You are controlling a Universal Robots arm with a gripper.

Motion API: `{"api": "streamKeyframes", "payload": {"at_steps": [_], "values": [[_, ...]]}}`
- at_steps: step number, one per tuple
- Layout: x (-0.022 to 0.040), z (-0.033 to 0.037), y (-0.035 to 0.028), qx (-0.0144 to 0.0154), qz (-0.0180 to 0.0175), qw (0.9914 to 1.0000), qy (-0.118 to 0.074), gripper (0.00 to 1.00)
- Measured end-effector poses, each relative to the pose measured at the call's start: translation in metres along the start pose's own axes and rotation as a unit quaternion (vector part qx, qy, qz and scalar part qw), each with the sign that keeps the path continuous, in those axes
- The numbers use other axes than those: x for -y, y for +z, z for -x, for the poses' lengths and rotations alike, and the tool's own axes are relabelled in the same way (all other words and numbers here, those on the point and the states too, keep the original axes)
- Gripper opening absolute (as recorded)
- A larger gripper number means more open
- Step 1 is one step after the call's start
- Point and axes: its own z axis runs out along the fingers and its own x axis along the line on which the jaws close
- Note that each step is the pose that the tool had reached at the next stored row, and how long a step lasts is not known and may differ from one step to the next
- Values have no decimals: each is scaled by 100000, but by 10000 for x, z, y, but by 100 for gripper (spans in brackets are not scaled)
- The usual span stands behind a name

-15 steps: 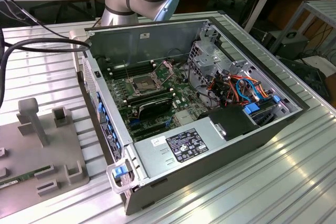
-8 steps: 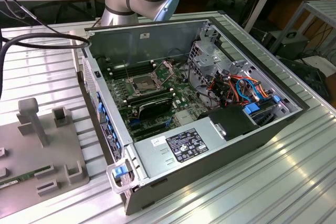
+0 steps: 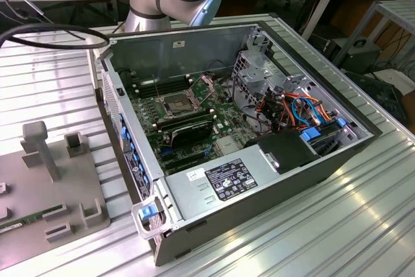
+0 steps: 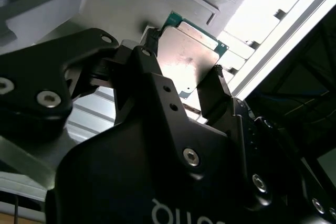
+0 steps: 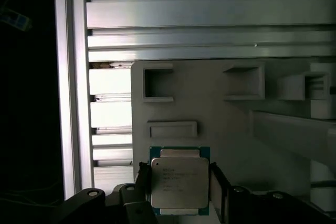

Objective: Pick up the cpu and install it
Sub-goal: 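Pick up the cpu and move it towards the insertion slot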

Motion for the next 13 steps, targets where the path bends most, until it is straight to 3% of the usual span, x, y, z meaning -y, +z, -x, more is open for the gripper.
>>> {"api": "streamKeyframes", "payload": {"at_steps": [9,13], "values": [[0,5,-194,-2,-1,100000,0,55],[0,7,-244,6,6,100000,1,55]]}}
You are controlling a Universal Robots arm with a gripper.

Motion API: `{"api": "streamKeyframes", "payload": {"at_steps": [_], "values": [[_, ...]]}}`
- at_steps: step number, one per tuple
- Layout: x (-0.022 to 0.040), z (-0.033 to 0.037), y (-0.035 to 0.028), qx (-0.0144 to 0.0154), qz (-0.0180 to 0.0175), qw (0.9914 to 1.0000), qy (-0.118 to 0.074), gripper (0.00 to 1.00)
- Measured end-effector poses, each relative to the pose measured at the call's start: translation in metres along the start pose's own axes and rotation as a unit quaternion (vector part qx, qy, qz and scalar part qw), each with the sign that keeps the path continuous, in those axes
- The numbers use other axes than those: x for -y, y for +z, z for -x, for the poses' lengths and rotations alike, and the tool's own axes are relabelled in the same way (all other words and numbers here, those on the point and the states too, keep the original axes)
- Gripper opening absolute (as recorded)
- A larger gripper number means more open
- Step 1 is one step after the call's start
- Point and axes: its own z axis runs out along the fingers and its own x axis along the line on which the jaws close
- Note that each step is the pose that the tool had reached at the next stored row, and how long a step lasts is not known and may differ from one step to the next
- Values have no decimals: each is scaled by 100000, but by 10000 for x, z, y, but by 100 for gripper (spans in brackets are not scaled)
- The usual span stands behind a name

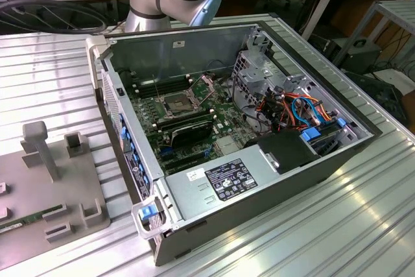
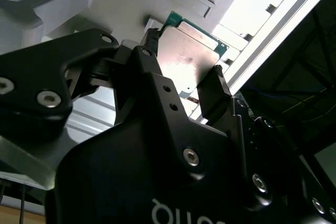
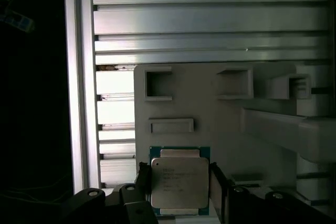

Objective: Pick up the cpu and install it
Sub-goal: 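Pick up the cpu and move it towards the insertion slot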

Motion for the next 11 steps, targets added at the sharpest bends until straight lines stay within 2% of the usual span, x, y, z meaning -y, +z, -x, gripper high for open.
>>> {"api": "streamKeyframes", "payload": {"at_steps": [11], "values": [[0,0,-18,-20,-16,100000,0,55]]}}
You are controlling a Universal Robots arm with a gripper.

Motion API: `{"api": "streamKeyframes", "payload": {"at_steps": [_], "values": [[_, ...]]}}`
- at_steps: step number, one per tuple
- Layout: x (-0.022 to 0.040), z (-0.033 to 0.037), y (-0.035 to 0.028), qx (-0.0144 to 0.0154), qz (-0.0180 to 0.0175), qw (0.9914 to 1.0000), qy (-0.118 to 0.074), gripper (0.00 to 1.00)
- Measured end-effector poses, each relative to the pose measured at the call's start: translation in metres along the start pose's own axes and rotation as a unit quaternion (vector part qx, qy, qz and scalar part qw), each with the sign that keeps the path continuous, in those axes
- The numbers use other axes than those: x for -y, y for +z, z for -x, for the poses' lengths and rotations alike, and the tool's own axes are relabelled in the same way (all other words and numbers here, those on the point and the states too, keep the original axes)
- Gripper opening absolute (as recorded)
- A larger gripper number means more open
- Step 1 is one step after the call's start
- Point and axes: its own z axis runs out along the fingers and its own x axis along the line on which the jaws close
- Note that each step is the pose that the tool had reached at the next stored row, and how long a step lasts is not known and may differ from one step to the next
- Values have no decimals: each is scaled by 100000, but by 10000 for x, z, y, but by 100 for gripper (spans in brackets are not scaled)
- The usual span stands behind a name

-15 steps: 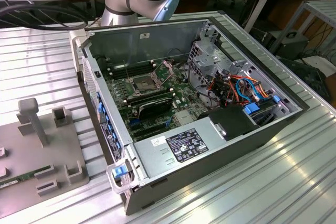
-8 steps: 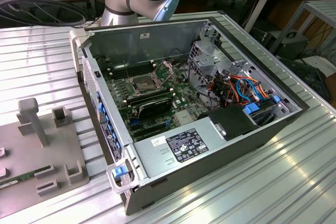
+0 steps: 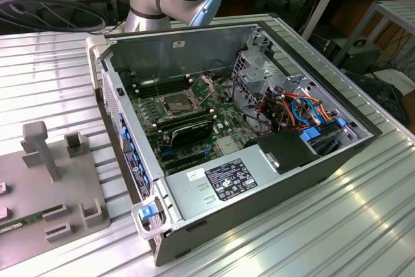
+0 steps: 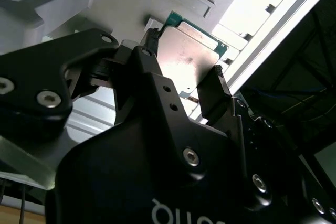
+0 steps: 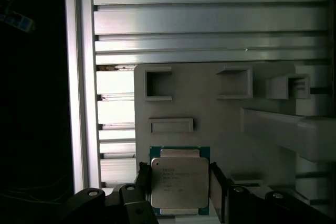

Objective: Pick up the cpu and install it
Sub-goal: 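Pick up the cpu and move it towards the insertion slot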

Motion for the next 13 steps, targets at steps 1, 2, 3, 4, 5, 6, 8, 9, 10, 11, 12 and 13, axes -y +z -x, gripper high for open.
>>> {"api": "streamKeyframes", "payload": {"at_steps": [1,2,3,4,5,6,8,9,10,11,12,13], "values": [[0,1,-7,8,8,100000,-1,55],[0,1,-15,11,7,100000,-1,55],[0,1,-25,10,7,100000,0,55],[0,1,-37,13,9,100000,0,55],[0,2,-47,15,9,100000,-1,55],[0,2,-58,13,7,100000,0,55],[0,3,-82,18,14,100000,0,55],[0,3,-91,14,12,100000,-1,55],[0,3,-102,15,12,100000,1,55],[0,3,-103,26,19,100000,1,55],[0,3,-109,14,10,100000,1,55],[0,3,-114,13,9,100000,0,55]]}}
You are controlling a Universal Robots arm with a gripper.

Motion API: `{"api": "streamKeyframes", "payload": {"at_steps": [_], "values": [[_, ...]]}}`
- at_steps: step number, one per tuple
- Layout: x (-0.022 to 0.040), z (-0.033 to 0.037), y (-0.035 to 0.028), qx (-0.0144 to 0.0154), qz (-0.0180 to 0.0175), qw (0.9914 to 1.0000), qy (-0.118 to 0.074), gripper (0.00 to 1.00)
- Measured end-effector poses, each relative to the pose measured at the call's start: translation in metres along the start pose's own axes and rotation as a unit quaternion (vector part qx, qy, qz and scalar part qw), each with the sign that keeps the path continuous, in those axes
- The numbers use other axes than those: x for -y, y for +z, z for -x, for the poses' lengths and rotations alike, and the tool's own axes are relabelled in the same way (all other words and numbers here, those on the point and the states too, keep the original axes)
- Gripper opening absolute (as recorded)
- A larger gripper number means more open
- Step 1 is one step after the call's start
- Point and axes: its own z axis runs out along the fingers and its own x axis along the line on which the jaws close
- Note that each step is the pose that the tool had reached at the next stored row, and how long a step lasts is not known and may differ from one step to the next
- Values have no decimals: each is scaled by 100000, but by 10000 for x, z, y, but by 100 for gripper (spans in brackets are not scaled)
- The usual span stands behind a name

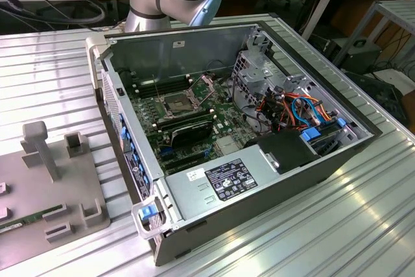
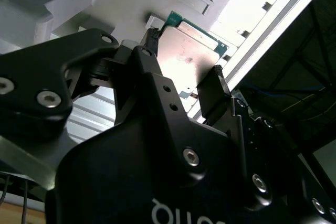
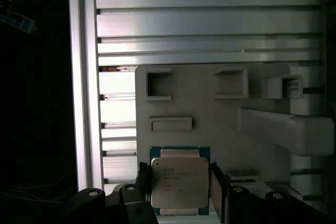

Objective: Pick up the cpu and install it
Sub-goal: 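Pick up the cpu and move it towards the insertion slot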

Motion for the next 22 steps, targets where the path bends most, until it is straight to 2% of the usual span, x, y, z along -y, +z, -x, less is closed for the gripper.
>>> {"api": "streamKeyframes", "payload": {"at_steps": [7,22], "values": [[0,0,-18,-2,-1,100000,-2,55],[0,3,-110,10,7,100000,1,55]]}}
